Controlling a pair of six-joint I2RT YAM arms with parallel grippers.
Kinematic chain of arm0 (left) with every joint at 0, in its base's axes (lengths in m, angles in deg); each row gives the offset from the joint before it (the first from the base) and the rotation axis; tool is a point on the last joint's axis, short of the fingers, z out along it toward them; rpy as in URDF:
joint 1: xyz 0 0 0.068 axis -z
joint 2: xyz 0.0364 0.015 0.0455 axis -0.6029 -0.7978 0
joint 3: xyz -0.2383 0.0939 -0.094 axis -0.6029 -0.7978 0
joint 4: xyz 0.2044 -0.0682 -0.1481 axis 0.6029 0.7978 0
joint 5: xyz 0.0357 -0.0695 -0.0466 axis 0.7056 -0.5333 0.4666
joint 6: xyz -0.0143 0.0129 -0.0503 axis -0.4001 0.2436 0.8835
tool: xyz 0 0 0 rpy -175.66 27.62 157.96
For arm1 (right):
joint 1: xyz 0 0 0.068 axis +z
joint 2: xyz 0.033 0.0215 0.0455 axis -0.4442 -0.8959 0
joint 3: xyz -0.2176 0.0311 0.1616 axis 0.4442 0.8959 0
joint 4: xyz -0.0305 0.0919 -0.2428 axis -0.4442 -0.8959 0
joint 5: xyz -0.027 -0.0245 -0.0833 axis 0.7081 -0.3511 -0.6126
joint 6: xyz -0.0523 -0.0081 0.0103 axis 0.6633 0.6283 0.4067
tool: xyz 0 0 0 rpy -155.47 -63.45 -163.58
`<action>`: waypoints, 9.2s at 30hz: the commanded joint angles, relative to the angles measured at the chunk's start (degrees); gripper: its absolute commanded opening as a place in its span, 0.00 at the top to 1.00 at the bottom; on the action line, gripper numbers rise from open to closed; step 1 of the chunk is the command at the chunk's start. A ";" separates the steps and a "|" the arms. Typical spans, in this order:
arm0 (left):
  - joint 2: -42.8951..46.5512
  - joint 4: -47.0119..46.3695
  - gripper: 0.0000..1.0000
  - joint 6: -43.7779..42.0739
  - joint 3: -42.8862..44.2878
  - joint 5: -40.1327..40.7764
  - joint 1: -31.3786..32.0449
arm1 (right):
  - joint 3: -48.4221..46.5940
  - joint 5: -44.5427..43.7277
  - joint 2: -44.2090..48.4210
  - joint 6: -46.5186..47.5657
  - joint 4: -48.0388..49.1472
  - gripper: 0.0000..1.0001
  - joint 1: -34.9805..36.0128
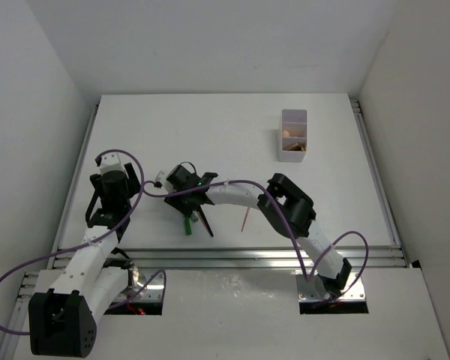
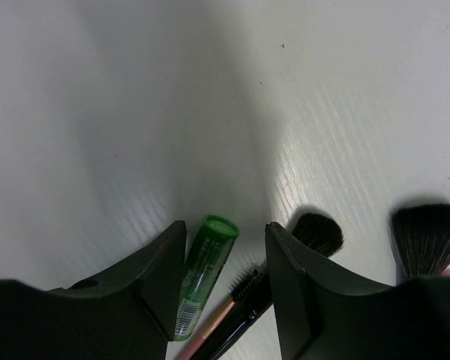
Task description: Organize the makeup
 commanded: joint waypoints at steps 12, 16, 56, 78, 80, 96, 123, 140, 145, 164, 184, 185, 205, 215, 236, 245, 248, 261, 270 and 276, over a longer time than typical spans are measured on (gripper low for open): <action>0.96 -2.01 0.24 -0.04 -0.60 -1.18 0.73 | -2.24 -1.14 0.16 -0.18 -1.67 0.74 0.01; 0.96 -2.01 0.24 -0.04 -0.60 -1.18 0.73 | -2.95 -1.76 0.16 0.44 -1.06 0.85 -0.43; -5.36 -0.96 0.24 -0.04 -1.13 -8.56 -7.00 | 45.04 -39.19 36.20 -18.45 60.55 1.00 -42.88; -6.42 -2.63 0.24 -0.04 -1.66 -10.23 -12.19 | 41.96 -45.00 20.73 -29.35 66.78 1.00 -40.95; -6.42 -2.63 0.24 -0.04 -1.66 -10.23 -12.19 | 43.36 -42.90 19.85 -28.48 69.15 1.00 -40.77; -4.84 -3.68 0.24 -0.04 -2.71 -10.76 -11.67 | 48.64 -38.14 28.89 -12.86 74.44 0.29 -38.85; -0.09 -10.54 0.24 -1.27 -5.35 4.35 -4.73 | 0.91 4.66 8.50 -17.39 -6.07 0.25 -0.34; 6.14 -9.92 0.23 -0.48 -5.97 11.04 1.34 | 5.04 -2.80 4.20 -26.45 -5.72 0.48 3.79; 8.69 -9.92 0.23 -1.09 -5.97 12.18 2.48 | 6.45 -8.08 2.01 -28.21 -7.65 0.59 4.32; 8.00 -9.92 0.23 -2.23 -7.02 7.00 3.02 | 16.20 5.10 23.84 -30.32 19.11 1.00 -8.23; -8.88 -8.78 0.24 -6.62 2.65 -10.84 -5.78 | 49.17 -15.45 30.75 -40.25 61.41 1.00 -47.19; -8.88 -9.30 0.24 -6.63 2.65 -10.84 -5.78 | 49.43 -16.42 29.79 -40.17 66.13 1.00 -47.10; -10.90 -11.25 0.24 -7.77 0.36 -9.79 -6.83 | 49.79 -26.10 18.01 -35.86 82.96 1.00 -43.23; -10.90 -13.26 0.24 -7.25 -0.87 -10.40 -6.83 | 54.34 -27.33 21.86 -34.54 83.05 0.73 -42.53; -8.79 -13.88 0.24 -6.19 -3.07 -11.02 -6.83 | 51.63 -26.45 32.49 -22.69 71.85 0.29 -41.21; -7.74 -14.93 0.24 -6.19 -4.21 -11.55 -6.83 | 35.04 -6.92 39.71 -6.58 24.28 0.27 -40.25; -7.74 -14.93 0.24 -6.81 -4.74 -12.77 -6.83 | 30.28 11.08 36.03 7.06 12.76 0.30 -36.31; -5.98 -12.47 0.24 -6.81 -5.26 -18.31 -6.83 | 17.88 17.94 20.99 16.16 -8.51 0.59 -28.29; -6.51 -13.00 0.24 -7.33 -5.79 -20.94 -6.83 | 22.88 16.52 24.40 3.44 -3.53 0.59 -28.99; -6.51 -13.00 0.24 -8.48 -5.26 -21.48 -6.83 | 19.93 7.06 25.04 -9.63 -15.94 0.65 -28.90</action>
